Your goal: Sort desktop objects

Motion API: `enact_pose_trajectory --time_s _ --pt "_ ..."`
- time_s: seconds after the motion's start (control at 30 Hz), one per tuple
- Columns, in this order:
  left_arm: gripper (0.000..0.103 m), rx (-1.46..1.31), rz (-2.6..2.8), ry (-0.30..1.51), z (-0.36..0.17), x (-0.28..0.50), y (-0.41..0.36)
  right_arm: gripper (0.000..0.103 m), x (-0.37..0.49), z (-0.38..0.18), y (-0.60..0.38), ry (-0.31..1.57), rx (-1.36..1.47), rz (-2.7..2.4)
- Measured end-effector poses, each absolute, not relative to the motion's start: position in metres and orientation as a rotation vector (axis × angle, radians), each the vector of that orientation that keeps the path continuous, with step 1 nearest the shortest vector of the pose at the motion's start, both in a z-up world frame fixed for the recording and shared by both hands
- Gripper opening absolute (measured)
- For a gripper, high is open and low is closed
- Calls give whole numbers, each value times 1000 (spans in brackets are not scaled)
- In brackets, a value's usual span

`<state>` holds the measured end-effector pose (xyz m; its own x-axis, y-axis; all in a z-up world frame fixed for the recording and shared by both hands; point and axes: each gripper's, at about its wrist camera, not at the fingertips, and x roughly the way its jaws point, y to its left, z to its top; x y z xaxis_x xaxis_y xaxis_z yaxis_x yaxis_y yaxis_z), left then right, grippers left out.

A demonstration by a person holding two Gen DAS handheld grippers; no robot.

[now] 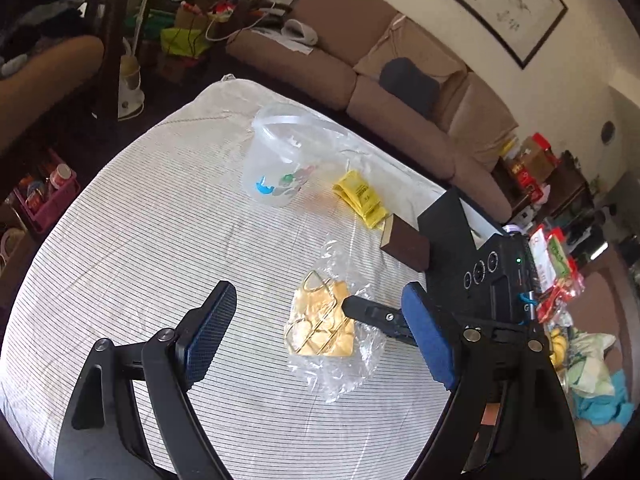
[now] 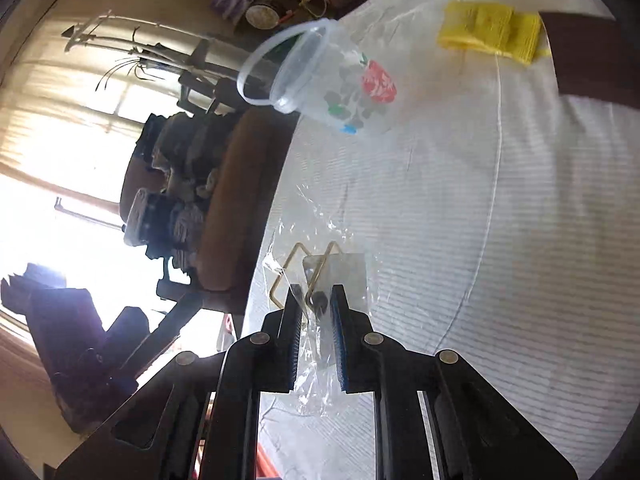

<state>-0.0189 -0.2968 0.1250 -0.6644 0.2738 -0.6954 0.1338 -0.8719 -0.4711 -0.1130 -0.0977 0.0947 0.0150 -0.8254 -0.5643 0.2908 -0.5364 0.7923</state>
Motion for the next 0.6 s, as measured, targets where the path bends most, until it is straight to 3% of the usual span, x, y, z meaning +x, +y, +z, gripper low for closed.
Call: enact_pose_trajectory --time_s 0.1,0.13,0.17,0.2,0.3,0.4,0.47,0.6 --pt "83 -1290 2672 -758 118 -21 -298 24 -113 98 -108 -301 1465 -1842" --pt "83 -1304 2668 -753 116 -22 -299 36 -113 104 -112 -154 1459 -1926" --pt "83 -1316 2664 -746 114 -24 -298 56 -111 110 -116 -5 1450 -1997" --pt "83 -1327 2661 -736 111 -25 -298 64 -109 116 -119 120 1436 -2048" --pt "83 -1363 2654 -686 102 -31 -293 68 -104 137 -115 297 1365 -2129" --pt "85 -1438 2629 -586 82 -43 -281 68 -101 165 -102 292 1273 -2203" --pt "85 -1472 2635 -515 65 -53 -270 75 -103 180 -96 295 1206 -2252" --pt "85 -1518 2599 -447 35 -62 -240 79 -112 198 -76 259 1142 -2316"
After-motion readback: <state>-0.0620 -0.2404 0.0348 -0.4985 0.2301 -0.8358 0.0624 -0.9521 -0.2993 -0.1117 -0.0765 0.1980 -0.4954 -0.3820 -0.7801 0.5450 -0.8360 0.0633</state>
